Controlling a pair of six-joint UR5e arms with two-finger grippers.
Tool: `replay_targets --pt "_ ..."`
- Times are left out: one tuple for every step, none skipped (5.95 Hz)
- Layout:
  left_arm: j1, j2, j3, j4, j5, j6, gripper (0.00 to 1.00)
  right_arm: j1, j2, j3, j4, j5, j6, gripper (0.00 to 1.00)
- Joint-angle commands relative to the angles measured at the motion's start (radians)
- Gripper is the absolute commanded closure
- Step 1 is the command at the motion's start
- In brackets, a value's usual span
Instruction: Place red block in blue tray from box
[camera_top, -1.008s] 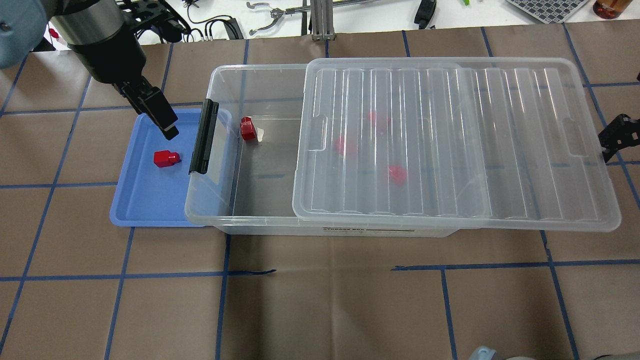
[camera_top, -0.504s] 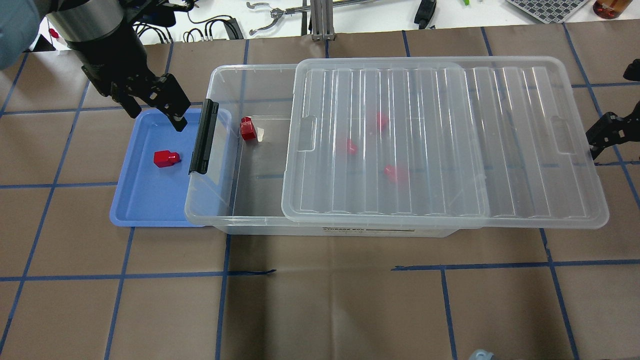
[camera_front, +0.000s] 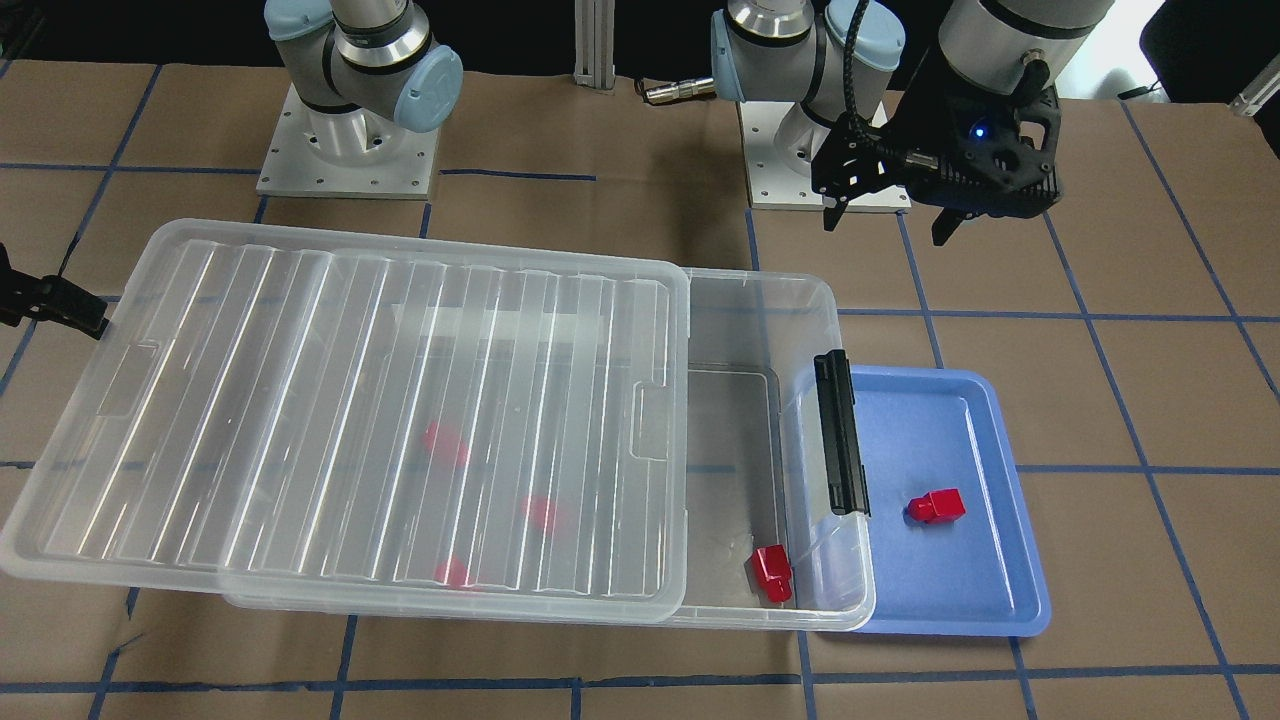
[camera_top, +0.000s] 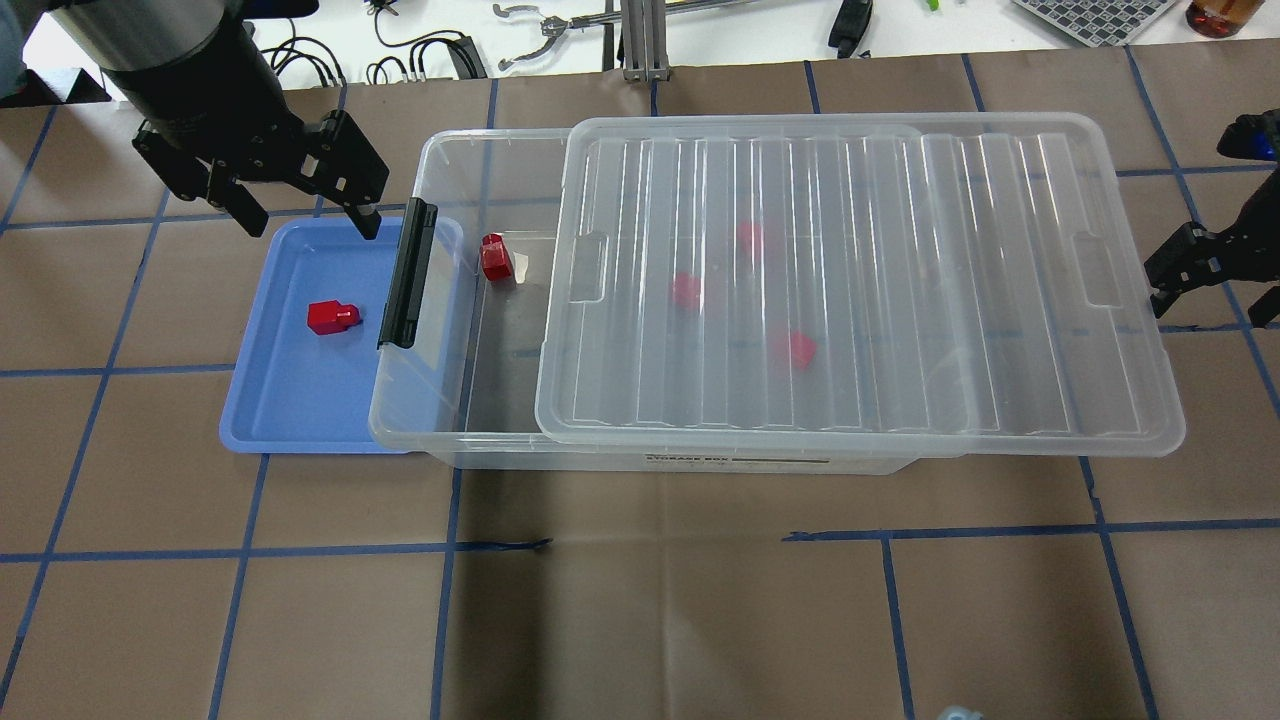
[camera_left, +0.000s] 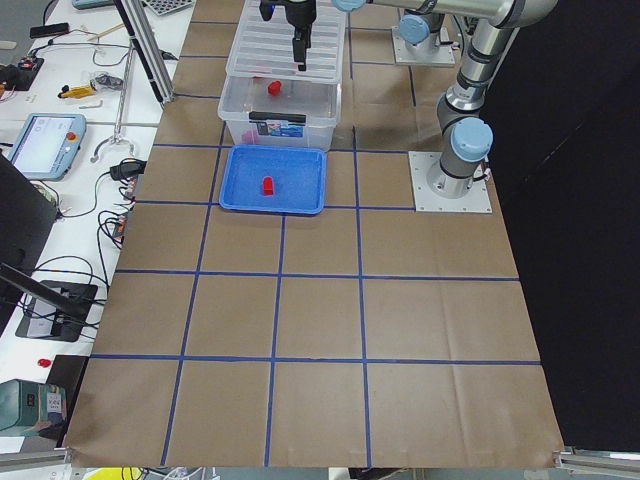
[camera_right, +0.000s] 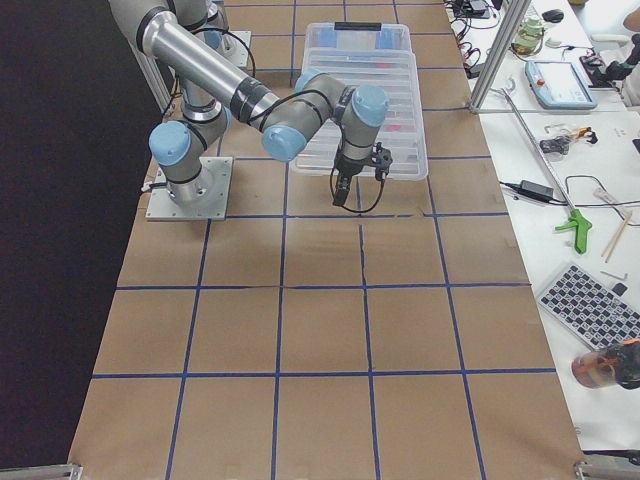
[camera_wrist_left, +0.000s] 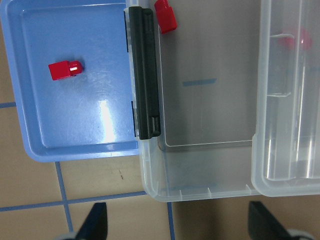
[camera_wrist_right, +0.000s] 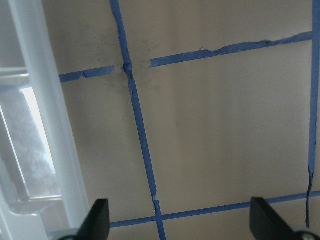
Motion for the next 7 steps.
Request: replay_targets --pt "-0.007 0.007 -0.003 0.003 0.022 -0.042 0.02 0.008 -0.02 0.025 0.0 0.02 0.004 0.0" --pt "-0.008 -0.004 0.002 0.027 0.022 -0.126 0.02 0.01 -0.033 0.035 0.0 0.025 0.007 0.0" --pt "-0.011 0.01 -0.023 0.027 0.024 -0.153 0.02 0.028 -0.033 0.039 0.0 0.043 0.009 0.0" --pt "-0.014 0.016 -0.04 0.029 0.024 -0.151 0.02 0.049 -0.033 0.039 0.0 0.043 0.009 0.0" --pt "-0.014 0.018 -0.04 0.03 0.03 -0.148 0.01 0.059 -0.042 0.042 0.0 0.043 0.01 0.0" --pt "-0.014 0.022 -0.04 0.03 0.03 -0.148 0.01 0.059 -0.044 0.05 0.0 0.052 0.01 0.0" --pt "-0.014 0.018 -0.04 0.035 0.03 -0.148 0.01 0.06 -0.045 0.058 0.0 0.066 0.01 0.0"
